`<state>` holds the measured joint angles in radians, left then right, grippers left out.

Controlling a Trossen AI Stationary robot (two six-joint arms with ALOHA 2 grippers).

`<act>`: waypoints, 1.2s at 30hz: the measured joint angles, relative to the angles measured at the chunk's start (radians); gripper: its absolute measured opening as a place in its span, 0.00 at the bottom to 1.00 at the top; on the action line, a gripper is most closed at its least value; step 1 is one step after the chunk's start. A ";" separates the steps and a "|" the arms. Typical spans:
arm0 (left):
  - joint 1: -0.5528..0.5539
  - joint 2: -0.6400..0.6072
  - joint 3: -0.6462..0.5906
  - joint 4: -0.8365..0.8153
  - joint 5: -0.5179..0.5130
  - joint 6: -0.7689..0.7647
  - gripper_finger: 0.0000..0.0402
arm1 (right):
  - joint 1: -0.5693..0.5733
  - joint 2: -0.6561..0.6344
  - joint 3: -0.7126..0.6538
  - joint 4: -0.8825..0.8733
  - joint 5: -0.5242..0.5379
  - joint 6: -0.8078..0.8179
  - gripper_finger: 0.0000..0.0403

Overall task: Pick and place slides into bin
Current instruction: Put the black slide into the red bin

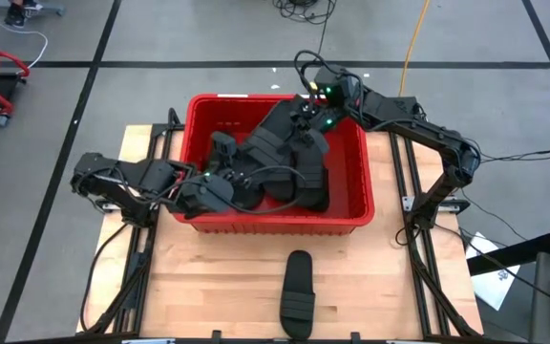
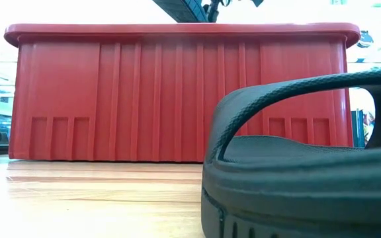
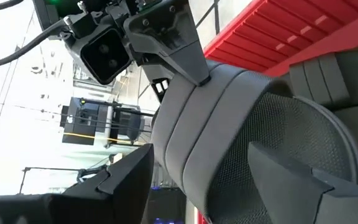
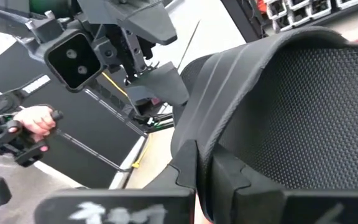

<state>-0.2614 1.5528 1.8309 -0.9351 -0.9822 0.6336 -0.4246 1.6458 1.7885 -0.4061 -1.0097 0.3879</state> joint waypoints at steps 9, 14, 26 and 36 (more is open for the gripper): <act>0.054 -0.001 0.001 -0.002 0.032 0.001 0.68 | 0.009 -0.003 0.000 0.024 -0.023 0.023 0.02; 0.103 -0.001 0.001 0.001 0.072 0.030 0.68 | 0.027 -0.003 0.000 0.025 0.012 0.023 0.02; 0.178 -0.002 0.000 0.013 0.188 0.085 0.42 | 0.032 -0.007 0.000 0.028 0.051 0.017 0.02; 0.163 0.014 -0.001 0.036 0.164 -0.007 0.01 | 0.017 -0.009 0.001 0.011 0.045 -0.015 0.02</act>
<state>-0.0986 1.5670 1.8304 -0.8993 -0.8178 0.6266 -0.4072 1.6365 1.7895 -0.3949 -0.9644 0.3733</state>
